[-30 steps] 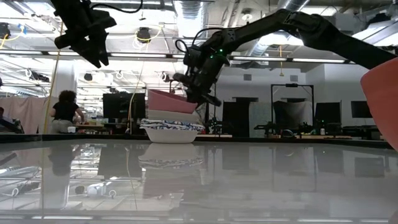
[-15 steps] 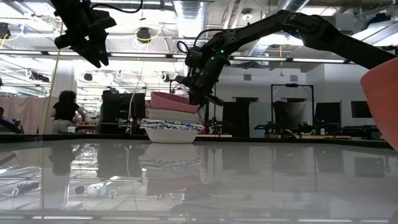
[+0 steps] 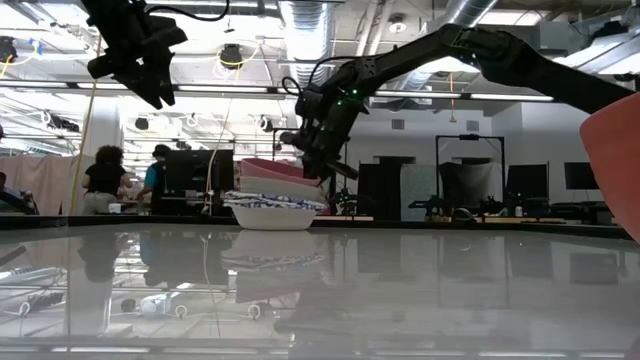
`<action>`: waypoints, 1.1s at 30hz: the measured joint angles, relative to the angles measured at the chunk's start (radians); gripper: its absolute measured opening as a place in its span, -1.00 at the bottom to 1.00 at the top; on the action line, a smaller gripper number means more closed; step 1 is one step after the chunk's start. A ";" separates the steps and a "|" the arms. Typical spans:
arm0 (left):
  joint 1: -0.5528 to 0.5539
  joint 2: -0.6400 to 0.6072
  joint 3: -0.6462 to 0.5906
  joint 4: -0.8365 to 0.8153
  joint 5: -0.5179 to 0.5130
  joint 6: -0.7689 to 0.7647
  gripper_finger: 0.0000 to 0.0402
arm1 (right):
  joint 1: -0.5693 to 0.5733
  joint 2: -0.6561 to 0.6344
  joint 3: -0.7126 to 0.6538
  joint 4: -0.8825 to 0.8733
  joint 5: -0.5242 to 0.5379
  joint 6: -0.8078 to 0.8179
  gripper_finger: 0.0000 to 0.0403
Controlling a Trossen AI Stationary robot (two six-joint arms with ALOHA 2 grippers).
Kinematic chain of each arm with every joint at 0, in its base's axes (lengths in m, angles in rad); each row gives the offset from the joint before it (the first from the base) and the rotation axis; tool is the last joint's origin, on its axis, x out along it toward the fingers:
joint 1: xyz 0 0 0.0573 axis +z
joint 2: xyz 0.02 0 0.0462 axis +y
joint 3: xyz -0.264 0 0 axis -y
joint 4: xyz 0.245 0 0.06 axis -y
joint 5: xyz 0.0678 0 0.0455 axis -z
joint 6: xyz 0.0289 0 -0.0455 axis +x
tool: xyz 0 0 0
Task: Nest bowls inside each other
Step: Stack the pink bowl on top of the white bowl
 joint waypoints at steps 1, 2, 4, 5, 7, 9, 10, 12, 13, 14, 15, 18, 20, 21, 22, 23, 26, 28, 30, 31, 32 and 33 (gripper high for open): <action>0.000 0.000 0.000 0.000 -0.001 0.000 -0.29 | 0.000 0.002 0.000 0.000 -0.001 0.002 -0.95; 0.000 0.000 0.000 0.000 -0.002 -0.002 -0.29 | 0.001 0.005 0.000 0.005 0.000 0.002 -0.95; 0.000 0.000 0.000 0.000 -0.003 -0.003 -0.29 | 0.004 0.008 0.000 0.016 0.000 0.002 -0.94; 0.000 0.000 0.000 0.000 -0.003 -0.006 -0.29 | 0.004 0.009 0.000 0.022 -0.001 0.003 -0.93; 0.000 0.000 0.000 0.000 -0.005 -0.016 -0.29 | 0.005 0.010 0.000 0.026 -0.001 0.003 -0.92; 0.000 0.000 0.000 0.000 -0.008 -0.021 -0.29 | 0.005 0.010 0.000 0.026 -0.001 0.008 -0.89; 0.000 0.000 0.000 0.000 -0.008 -0.023 -0.29 | 0.005 0.010 0.000 0.026 -0.003 0.013 -0.87; 0.000 0.000 0.000 0.000 -0.008 -0.024 -0.29 | 0.005 0.010 0.000 0.025 -0.015 0.015 -0.80; 0.000 0.000 0.000 0.000 -0.008 -0.024 -0.29 | 0.005 0.010 -0.001 0.023 -0.021 0.014 -0.76; 0.000 0.000 0.000 0.000 -0.008 -0.025 -0.29 | 0.005 0.012 -0.001 0.021 -0.030 0.005 -0.71; 0.000 0.000 0.000 0.000 -0.009 -0.027 -0.29 | 0.005 0.013 -0.002 0.022 -0.038 -0.004 -0.67; 0.000 0.000 0.000 0.000 -0.010 -0.028 -0.29 | 0.005 0.015 -0.003 0.021 -0.045 -0.009 -0.51; 0.000 0.000 0.000 0.000 -0.011 -0.028 -0.29 | 0.005 0.015 -0.003 0.022 -0.045 -0.008 -0.41; 0.000 0.000 0.000 0.000 -0.012 -0.029 -0.29 | 0.005 0.015 -0.002 0.022 -0.046 -0.008 -0.36; 0.000 0.000 0.000 0.000 -0.013 -0.029 -0.29 | 0.005 0.015 -0.002 0.022 -0.046 -0.008 -0.31; 0.000 0.000 0.000 0.000 -0.014 -0.033 -0.29 | 0.005 0.015 -0.001 0.022 -0.046 -0.008 -0.27; 0.000 0.000 0.000 0.000 -0.015 -0.043 -0.29 | 0.005 0.015 0.019 0.019 -0.046 -0.010 -0.17; 0.000 0.000 0.000 0.000 -0.016 -0.044 -0.29 | 0.005 0.013 0.022 0.039 -0.046 -0.009 -0.13; 0.000 0.000 0.000 0.000 -0.016 -0.044 -0.29 | 0.005 0.004 0.022 0.045 -0.045 -0.010 -0.10; 0.000 0.000 0.000 0.000 -0.016 -0.044 -0.29 | 0.005 0.001 0.022 0.042 -0.045 -0.012 -0.10; 0.000 0.000 0.000 0.000 -0.017 -0.044 -0.29 | 0.005 -0.001 0.022 0.051 -0.046 -0.016 -0.10; 0.000 0.000 0.000 0.000 -0.017 -0.044 -0.29 | 0.004 -0.006 0.022 0.054 -0.046 -0.017 -0.09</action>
